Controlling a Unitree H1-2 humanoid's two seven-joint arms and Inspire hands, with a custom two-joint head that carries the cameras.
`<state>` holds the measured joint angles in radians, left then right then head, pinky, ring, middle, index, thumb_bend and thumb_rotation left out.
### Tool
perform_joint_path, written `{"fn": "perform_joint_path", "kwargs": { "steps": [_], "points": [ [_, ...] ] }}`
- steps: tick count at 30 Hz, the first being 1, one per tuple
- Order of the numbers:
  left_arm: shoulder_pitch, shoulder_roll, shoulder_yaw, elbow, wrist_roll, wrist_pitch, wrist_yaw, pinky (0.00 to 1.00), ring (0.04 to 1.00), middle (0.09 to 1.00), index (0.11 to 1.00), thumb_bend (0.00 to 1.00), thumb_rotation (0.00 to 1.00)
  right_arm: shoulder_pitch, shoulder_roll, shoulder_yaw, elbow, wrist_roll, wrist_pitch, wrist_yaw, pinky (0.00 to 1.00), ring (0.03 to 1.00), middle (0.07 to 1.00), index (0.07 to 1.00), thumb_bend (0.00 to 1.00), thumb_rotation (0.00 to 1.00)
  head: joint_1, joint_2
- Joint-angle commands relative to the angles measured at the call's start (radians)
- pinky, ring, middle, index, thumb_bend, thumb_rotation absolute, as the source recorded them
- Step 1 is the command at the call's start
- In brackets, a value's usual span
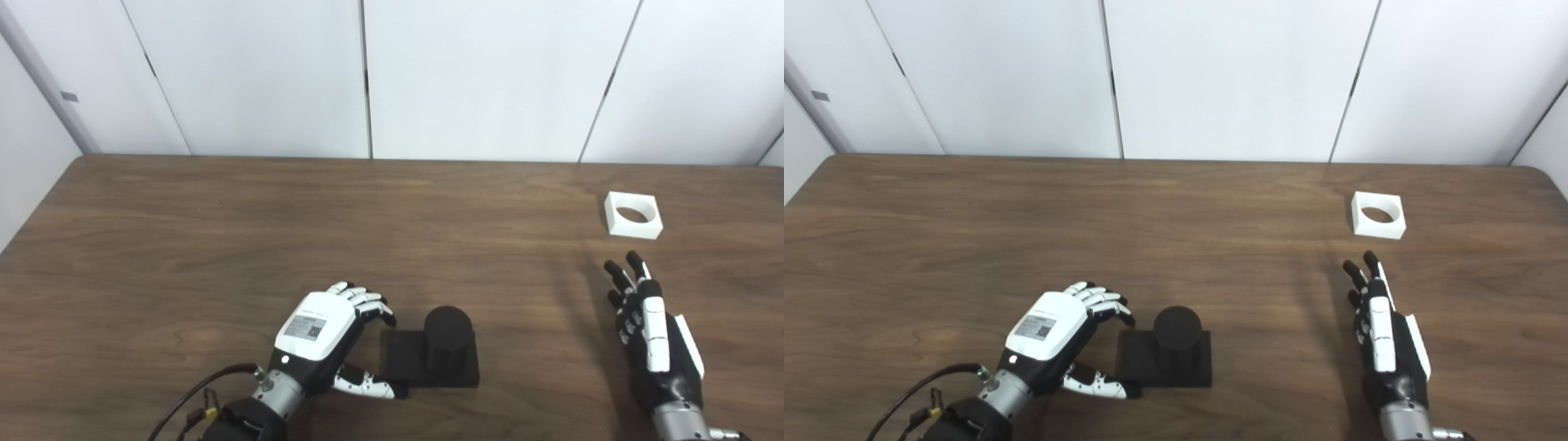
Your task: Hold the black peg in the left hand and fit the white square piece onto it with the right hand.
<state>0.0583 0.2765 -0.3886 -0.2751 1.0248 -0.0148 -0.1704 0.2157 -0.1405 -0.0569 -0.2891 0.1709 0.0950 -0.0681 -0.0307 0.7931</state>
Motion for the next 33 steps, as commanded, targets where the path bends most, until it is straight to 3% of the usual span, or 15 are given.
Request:
{"fn": "perform_joint_path", "kwargs": {
  "steps": [1,9,20,33],
  "points": [
    [-0.008,0.006,-0.014,0.004,0.016,-0.01,-0.012,0.92,0.859,0.827,0.681,0.93,0.49,-0.022,0.04,-0.003,-0.029,-0.002,0.02,-0.005,1.0,1.0,0.933,1.0,0.56,1.0,-0.001,0.001],
    [-0.009,0.002,-0.021,-0.001,0.01,-0.007,-0.02,0.92,0.861,0.829,0.686,0.94,0.51,-0.021,0.041,-0.004,-0.036,-0.001,0.027,-0.005,1.0,1.0,0.93,1.0,0.57,1.0,-0.002,0.002],
    [-0.005,-0.005,-0.025,-0.001,-0.041,-0.018,-0.015,0.9,0.843,0.819,0.677,0.92,0.44,-0.022,0.043,-0.003,-0.04,-0.006,0.037,-0.011,1.0,1.0,0.922,0.997,0.58,1.0,-0.004,0.006],
    [-0.005,-0.002,-0.025,0.018,-0.126,-0.031,0.0,0.92,0.85,0.798,0.597,0.87,0.26,-0.023,0.043,0.001,-0.042,-0.011,0.043,-0.018,1.0,0.997,0.908,0.988,0.58,1.0,-0.007,0.012]
  ]
}}
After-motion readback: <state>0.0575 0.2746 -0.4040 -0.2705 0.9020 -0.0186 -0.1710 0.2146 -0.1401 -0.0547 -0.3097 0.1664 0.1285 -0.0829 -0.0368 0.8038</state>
